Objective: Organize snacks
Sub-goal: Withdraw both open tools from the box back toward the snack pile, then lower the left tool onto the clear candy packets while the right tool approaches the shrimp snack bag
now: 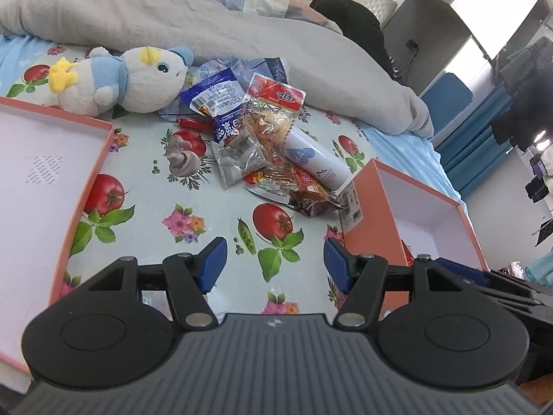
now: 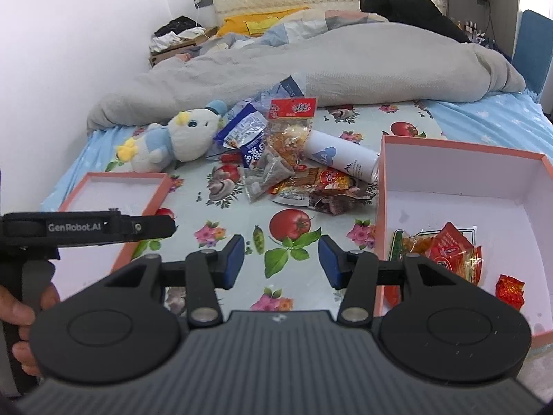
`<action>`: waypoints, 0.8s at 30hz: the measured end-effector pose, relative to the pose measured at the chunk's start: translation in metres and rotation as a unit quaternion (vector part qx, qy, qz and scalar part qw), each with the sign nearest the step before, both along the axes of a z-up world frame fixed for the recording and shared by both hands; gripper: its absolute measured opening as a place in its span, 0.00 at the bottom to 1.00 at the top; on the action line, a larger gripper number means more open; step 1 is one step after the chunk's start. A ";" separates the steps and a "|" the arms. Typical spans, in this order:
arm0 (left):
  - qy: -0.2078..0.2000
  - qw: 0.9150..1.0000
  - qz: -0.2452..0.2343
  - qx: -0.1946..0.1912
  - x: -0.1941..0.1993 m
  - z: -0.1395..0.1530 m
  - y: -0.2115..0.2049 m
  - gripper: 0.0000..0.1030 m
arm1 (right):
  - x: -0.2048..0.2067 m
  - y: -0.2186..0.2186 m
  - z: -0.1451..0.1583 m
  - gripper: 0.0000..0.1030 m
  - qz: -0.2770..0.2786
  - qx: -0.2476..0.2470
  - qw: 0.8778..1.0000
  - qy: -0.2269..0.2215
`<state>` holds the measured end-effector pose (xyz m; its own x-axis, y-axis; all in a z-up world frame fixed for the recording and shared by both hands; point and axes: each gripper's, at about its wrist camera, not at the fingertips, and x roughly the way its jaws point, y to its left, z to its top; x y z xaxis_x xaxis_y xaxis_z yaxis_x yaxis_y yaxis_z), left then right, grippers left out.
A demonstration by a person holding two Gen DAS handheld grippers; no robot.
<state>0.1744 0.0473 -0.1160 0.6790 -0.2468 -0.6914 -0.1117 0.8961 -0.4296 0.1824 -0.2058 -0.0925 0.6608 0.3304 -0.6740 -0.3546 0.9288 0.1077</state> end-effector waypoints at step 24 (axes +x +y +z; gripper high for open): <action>0.045 0.998 -0.040 -0.020 0.198 -0.110 0.037 0.65 | 0.151 0.040 -0.101 0.48 -0.131 0.003 0.989 0.073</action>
<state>0.3724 0.0847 -0.2262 0.5911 -0.3260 -0.7378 -0.0809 0.8861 -0.4563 0.3329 -0.1655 -0.1932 0.6202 0.1663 -0.7666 -0.0830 0.9857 0.1467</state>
